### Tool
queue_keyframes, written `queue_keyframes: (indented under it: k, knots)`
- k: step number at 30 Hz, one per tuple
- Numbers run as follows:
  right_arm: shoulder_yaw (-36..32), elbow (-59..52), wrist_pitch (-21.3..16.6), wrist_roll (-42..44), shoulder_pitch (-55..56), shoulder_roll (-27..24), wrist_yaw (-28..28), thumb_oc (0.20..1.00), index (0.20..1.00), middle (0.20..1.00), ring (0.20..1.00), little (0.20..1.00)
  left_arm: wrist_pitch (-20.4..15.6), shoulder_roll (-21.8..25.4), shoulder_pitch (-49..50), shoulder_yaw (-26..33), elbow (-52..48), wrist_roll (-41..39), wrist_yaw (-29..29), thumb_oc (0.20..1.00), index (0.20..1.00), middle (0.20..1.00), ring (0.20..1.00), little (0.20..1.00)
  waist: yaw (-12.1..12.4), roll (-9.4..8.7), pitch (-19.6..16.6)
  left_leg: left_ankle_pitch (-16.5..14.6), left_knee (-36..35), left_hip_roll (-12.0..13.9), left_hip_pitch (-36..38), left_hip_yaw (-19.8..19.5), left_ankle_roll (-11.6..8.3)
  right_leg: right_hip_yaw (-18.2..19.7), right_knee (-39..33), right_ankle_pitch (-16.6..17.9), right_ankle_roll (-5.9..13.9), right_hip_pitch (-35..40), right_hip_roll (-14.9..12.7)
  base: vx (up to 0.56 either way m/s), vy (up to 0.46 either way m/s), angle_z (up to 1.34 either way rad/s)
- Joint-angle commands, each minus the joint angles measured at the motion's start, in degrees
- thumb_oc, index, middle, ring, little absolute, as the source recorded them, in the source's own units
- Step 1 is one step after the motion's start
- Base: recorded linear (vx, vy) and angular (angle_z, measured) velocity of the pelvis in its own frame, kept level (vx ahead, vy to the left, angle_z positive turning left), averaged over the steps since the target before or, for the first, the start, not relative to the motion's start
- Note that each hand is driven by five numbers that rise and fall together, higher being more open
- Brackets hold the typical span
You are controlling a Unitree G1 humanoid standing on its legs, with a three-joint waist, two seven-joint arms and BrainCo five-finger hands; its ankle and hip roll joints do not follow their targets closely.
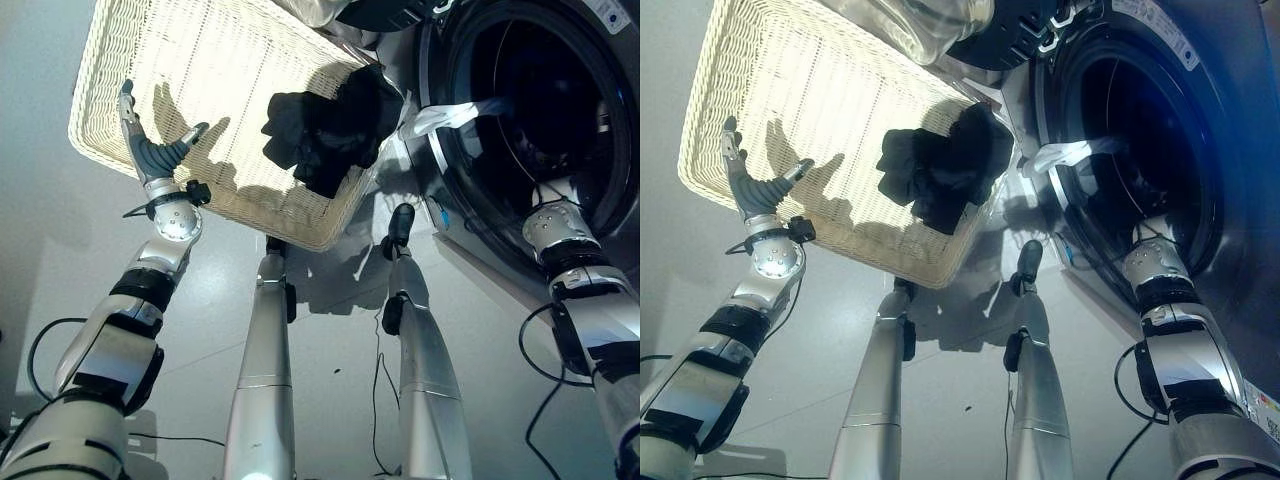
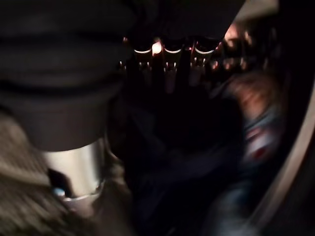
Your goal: Put the clothes into the washing machine.
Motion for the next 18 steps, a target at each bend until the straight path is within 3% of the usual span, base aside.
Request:
queue_keyframes:
  k: [1, 3, 7, 9, 18]
  knots:
    - [2.47, 0.95, 11.90, -11.55, -6.07, -17.07, -1.67, 1.000, 1.000, 1.000, 1.000, 1.000, -0.38, 2.97, -1.60, 0.16, -0.36, -0.31, 0.07, 1.000, 1.000, 1.000, 1.000, 1.000, -0.37, -2.06, -1.63, 6.06, -12.34, -0.42, 5.59, -2.51, 2.58, -2.12, 7.10, -3.33, 4.57, -0.40, -0.67, -0.01, -0.036, 0.16]
    - [5.96, 1.26, 15.83, -17.42, -8.07, -16.08, -2.85, 1.000, 1.000, 1.000, 1.000, 1.000, -0.50, 2.79, -2.42, -0.78, -0.18, 0.00, -0.24, 1.000, 1.000, 1.000, 1.000, 1.000, -0.14, -1.80, -1.63, 6.07, -12.65, -0.71, 5.42, -2.56, 2.82, -2.55, 6.78, -3.17, 4.57, -0.49, -0.88, -0.01, -0.036, 0.16]
    - [8.93, -1.10, 17.11, -21.87, -10.20, -14.36, -6.50, 1.000, 1.000, 1.000, 1.000, 1.000, -0.37, 2.53, -3.37, -1.94, -0.31, 2.49, -0.14, 1.000, 1.000, 1.000, 1.000, 1.000, 0.13, -1.39, -1.63, 6.05, -12.99, -0.98, 5.19, -2.40, 3.01, -3.00, 6.59, -3.23, 4.65, -0.70, -1.13, -0.01, -0.010, 0.05]
    - [9.92, -7.22, 15.17, -29.45, -9.84, -11.96, -11.80, 1.000, 1.000, 1.000, 1.000, 1.000, -0.68, 1.41, -3.53, -2.70, -0.39, 4.36, 1.16, 1.000, 1.000, 1.000, 1.000, 1.000, 0.10, -0.71, -1.63, 6.02, -13.25, -1.30, 4.88, -2.11, 3.14, -2.94, 6.78, -3.54, 4.75, -1.30, -1.34, -0.01, 0.030, 0.03]
    - [6.85, -23.58, 10.93, -40.02, -0.62, -5.02, -25.25, 1.000, 1.000, 1.000, 1.000, 1.000, -1.11, -2.89, -2.86, -1.99, 0.10, 7.27, 6.80, 1.000, 1.000, 1.000, 1.000, 1.000, -1.32, 1.01, -1.63, 5.95, -13.99, -1.62, 4.30, -0.55, 2.82, -1.22, 7.26, -4.77, 4.63, -3.13, -1.45, -0.01, 0.052, -0.02]
